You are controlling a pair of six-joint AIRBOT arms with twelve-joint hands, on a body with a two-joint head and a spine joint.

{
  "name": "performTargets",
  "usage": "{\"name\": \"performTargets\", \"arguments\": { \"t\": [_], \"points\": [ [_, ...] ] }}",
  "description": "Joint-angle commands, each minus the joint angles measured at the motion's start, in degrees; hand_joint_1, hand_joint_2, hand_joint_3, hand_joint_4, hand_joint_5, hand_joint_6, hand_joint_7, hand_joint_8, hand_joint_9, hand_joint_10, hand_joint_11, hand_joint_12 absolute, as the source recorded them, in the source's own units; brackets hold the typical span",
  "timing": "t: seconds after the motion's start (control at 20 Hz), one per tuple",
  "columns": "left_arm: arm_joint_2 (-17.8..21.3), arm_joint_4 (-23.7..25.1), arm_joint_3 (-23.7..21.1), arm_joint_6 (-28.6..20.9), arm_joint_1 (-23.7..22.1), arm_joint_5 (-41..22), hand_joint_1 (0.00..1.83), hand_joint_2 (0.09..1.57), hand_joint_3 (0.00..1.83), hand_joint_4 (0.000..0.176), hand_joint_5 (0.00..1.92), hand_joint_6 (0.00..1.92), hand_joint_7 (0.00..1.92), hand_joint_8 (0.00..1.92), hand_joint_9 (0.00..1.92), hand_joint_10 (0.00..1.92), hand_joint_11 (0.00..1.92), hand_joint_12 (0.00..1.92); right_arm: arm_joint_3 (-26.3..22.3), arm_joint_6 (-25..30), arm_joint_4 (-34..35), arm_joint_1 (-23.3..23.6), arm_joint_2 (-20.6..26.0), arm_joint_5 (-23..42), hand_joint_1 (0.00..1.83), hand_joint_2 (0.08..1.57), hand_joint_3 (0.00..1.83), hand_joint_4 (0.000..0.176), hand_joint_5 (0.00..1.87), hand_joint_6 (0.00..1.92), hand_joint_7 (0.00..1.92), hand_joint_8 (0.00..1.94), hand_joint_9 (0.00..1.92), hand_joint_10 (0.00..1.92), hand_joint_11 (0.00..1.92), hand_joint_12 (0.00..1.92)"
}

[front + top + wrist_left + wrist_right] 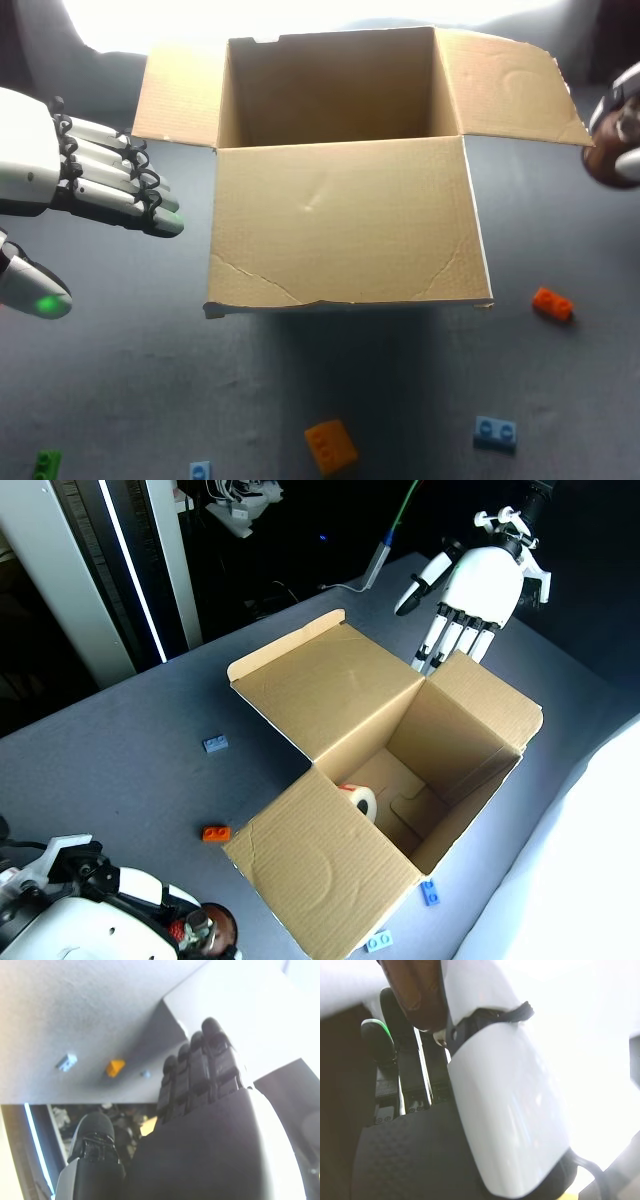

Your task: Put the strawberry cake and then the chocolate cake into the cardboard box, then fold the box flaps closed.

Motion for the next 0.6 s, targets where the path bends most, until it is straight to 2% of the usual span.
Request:
{"name": "performTargets", "arguments": {
  "t": [0.0,0.1,0.2,0.25,0.3,0.45,0.55],
  "points": [
    [0.35,-4.22,0.06,-0.14,-0.44,-1.49,0.00,1.25,0.00,0.000,0.13,0.01,0.15,0.00,0.14,0.01,0.00,0.61,0.14,-0.12,-0.01,1.67,1.31,7.50,1.19,1.19,0.00,0.000,0.93,1.05,0.77,1.35,0.57,1.19,0.27,1.73],
    [0.33,-4.27,0.01,-0.14,-0.44,-1.44,0.00,1.25,0.00,0.000,0.10,0.00,0.13,0.00,0.12,0.00,0.00,0.52,0.13,-0.17,-0.01,4.89,1.69,7.46,1.19,1.20,0.00,0.000,0.91,1.05,0.75,1.41,0.52,1.27,0.20,1.82],
    [0.19,-4.58,0.02,-0.14,-0.45,-1.15,0.00,1.25,0.00,0.000,0.11,0.00,0.14,0.00,0.14,0.01,0.00,0.59,0.13,-0.26,-0.03,7.25,1.96,7.45,1.19,1.20,0.00,0.000,0.91,1.11,0.74,1.38,0.51,1.31,0.21,1.83],
    [0.15,-5.11,0.00,-0.14,-0.45,-1.06,0.00,1.24,0.00,0.000,0.09,0.00,0.14,0.00,0.14,0.01,0.00,0.59,0.13,-0.67,-0.17,8.59,2.11,7.38,1.19,1.19,0.00,0.000,0.92,1.07,0.76,1.36,0.52,1.29,0.22,1.84],
    [0.11,-5.28,-0.01,-0.14,-0.45,-1.06,0.00,1.24,0.00,0.000,0.09,0.00,0.15,0.00,0.15,0.01,0.00,0.59,0.12,-0.71,-1.19,9.67,2.15,7.36,1.20,1.18,0.00,0.000,0.95,1.04,0.79,1.32,0.54,1.26,0.23,1.84],
    [-0.12,-5.47,-0.01,-0.14,-0.41,-0.95,0.00,1.25,0.00,0.000,0.12,0.01,0.16,0.01,0.16,0.01,0.00,0.62,-0.98,-0.71,-5.58,12.70,2.40,7.25,1.19,1.20,0.00,0.000,0.91,1.06,0.75,1.41,0.51,1.30,0.26,1.81],
    [-0.26,-5.47,0.10,-0.04,-0.41,-0.63,0.00,1.24,0.00,0.000,0.11,0.00,0.16,0.00,0.15,0.00,0.00,0.54,-2.35,-0.69,-9.50,14.53,2.50,7.39,1.19,1.19,0.00,0.000,0.92,1.04,0.75,1.41,0.51,1.32,0.26,1.81]
  ]
}}
